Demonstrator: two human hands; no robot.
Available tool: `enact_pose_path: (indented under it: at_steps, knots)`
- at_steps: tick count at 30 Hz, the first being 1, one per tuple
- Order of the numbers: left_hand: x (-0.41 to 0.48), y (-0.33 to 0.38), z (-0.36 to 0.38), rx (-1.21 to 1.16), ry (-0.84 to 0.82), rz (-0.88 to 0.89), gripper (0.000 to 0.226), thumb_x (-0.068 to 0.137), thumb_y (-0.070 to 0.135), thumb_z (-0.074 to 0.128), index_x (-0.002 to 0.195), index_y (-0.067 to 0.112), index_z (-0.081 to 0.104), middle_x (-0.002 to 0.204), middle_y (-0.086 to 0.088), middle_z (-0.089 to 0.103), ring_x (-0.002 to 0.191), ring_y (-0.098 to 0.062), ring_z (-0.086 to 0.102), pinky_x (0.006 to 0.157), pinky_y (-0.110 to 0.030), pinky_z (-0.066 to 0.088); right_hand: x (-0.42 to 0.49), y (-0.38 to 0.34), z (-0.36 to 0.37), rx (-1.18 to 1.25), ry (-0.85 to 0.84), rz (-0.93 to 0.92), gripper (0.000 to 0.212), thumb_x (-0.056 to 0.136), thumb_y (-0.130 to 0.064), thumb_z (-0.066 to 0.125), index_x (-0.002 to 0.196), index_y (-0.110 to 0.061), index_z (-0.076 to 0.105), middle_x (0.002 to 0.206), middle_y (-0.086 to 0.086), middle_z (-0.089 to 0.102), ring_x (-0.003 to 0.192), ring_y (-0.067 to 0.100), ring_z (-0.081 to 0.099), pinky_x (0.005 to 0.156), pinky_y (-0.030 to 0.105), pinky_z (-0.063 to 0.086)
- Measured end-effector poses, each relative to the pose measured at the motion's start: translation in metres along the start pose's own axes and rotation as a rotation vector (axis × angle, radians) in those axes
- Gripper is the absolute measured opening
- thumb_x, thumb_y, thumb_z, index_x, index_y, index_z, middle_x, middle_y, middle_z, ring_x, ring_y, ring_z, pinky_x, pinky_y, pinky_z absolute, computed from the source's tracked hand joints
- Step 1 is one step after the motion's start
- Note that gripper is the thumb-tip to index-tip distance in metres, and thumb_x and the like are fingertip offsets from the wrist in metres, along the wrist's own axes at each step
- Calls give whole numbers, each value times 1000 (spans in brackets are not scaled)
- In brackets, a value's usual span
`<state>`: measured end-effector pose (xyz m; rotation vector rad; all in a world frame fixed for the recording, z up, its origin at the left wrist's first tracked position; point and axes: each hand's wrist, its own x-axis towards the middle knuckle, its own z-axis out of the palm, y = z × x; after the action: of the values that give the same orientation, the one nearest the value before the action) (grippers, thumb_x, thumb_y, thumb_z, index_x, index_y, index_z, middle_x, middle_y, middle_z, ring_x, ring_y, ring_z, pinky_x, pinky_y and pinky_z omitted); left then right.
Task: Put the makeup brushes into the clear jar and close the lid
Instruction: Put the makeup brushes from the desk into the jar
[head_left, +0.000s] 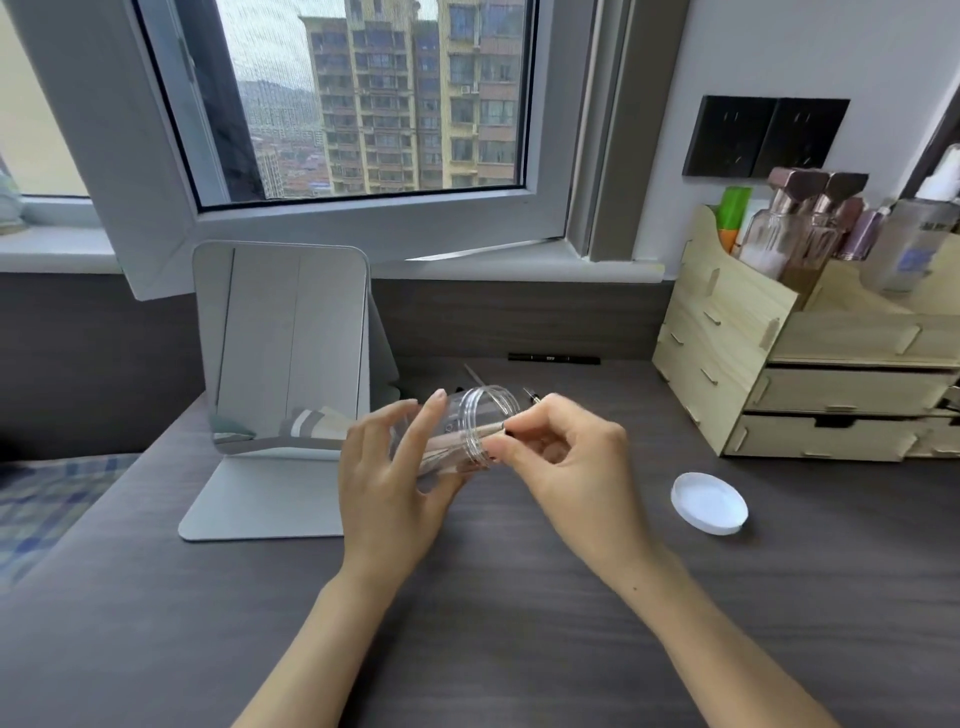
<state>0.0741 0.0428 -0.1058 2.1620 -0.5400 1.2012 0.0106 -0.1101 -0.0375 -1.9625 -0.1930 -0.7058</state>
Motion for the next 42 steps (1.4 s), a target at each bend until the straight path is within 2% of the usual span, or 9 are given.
enact_pose_path:
  at_steps: [7,11,14,22,28,31,36,39,42]
  knots:
    - [2,2,-3,-3,-30,-32,73,67,36,82,130,24,47,113,-13,59,102,-26,51,85,-34,42,-1,11,3,-350,-34,-330,14,82,-20,64,76,-15,76,81,-7,70,80,19,57,74,33,48]
    - [7,0,-9,-23,8,-118,81,58,21,89,129,19,50,109,-14,59,98,-28,51,87,-23,31,20,35,3,-62,100,29,20,88,-18,58,76,-21,73,83,-8,69,85,18,59,72,23,41]
    - [12,-2,-14,-65,96,-223,80,57,18,89,128,15,51,105,-18,59,96,-33,52,86,-18,27,42,65,18,-339,3,209,21,88,-18,57,78,-13,74,87,7,70,88,30,59,71,30,40]
    - [15,1,-16,-120,142,-309,81,58,19,88,129,7,51,103,-17,58,96,-38,54,85,-24,33,70,84,97,-704,-307,189,44,92,-47,43,122,-17,54,117,14,63,111,34,56,86,37,43]
    - [12,-1,-11,-78,128,-232,77,60,18,88,128,10,52,105,-17,59,97,-31,53,88,-20,32,81,85,124,-858,-410,239,35,87,-27,52,115,-7,55,119,14,64,111,32,60,85,35,49]
    - [12,-2,-9,-70,127,-206,77,61,24,87,128,14,50,108,-17,59,99,-28,51,89,-19,31,82,81,113,-656,-418,376,20,86,-17,51,101,-5,58,114,16,66,107,33,61,83,35,49]
    - [12,-3,-9,-52,120,-200,80,60,26,87,129,19,47,108,-15,59,99,-24,49,89,-19,29,76,49,55,322,-235,644,13,89,2,45,98,-1,54,91,23,60,64,26,59,41,21,45]
    - [10,-4,-8,-36,98,-209,80,58,24,88,128,18,51,107,-14,59,97,-25,50,86,-19,29,68,28,11,608,-147,517,61,86,8,54,138,-17,33,91,23,58,72,31,64,57,37,61]
    - [9,-4,-6,-19,79,-200,81,56,22,89,129,17,53,107,-13,59,95,-25,50,83,-21,31,56,3,-21,639,-168,294,102,82,11,59,143,-49,5,83,16,59,76,32,70,65,46,60]
